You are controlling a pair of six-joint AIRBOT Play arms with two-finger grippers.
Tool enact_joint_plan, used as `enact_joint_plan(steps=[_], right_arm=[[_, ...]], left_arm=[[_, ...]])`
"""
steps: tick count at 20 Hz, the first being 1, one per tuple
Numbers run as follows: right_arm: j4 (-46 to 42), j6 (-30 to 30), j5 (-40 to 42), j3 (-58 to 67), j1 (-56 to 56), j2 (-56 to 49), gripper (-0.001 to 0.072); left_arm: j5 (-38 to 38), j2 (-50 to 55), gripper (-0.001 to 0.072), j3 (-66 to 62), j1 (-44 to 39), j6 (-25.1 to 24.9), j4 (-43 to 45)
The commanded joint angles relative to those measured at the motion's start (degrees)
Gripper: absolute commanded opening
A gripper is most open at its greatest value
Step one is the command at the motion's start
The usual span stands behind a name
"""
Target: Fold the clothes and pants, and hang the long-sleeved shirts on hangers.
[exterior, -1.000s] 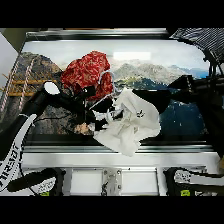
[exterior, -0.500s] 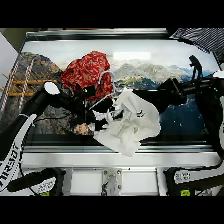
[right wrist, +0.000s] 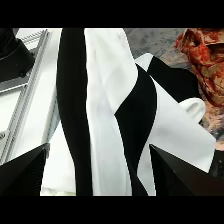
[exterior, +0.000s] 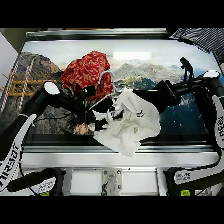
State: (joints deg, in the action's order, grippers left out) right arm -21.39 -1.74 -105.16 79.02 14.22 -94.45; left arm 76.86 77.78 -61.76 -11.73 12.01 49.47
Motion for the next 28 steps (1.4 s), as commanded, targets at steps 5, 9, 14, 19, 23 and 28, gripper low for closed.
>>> enact_joint_plan(steps=[5, 9, 14, 19, 23, 28], right_arm=[[0.04, 0.0, 0.17, -0.02, -1.11, -0.11, 0.0688], [0.07, -0.02, 0.35, -0.02, -1.11, -0.09, 0.0688], [0.07, 0.02, 0.17, -0.02, -1.09, -0.11, 0.0688], [0.28, 0.02, 0.15, -0.02, -1.11, -0.09, 0.0688], [2.62, 0.02, 0.31, -0.02, -1.11, -0.11, 0.0689], [2.6, 0.0, 0.31, -0.02, -1.09, -0.11, 0.03]], left_arm=[[-0.39, 0.02, 0.0016, -0.07, 0.0, -0.02, -0.04], [-0.42, 0.02, 0.0016, -0.07, 0.0, -0.02, -0.04], [-0.39, 0.02, 0.0016, -0.07, 0.0, -0.02, -0.02], [-0.39, 0.02, 0.0016, -0.07, 0.04, -0.02, 0.0], [-0.39, 0.02, 0.0016, -0.07, 0.04, -0.02, -0.02], [-0.39, 0.02, 0.0016, -0.07, 0.04, -0.02, 0.0]])
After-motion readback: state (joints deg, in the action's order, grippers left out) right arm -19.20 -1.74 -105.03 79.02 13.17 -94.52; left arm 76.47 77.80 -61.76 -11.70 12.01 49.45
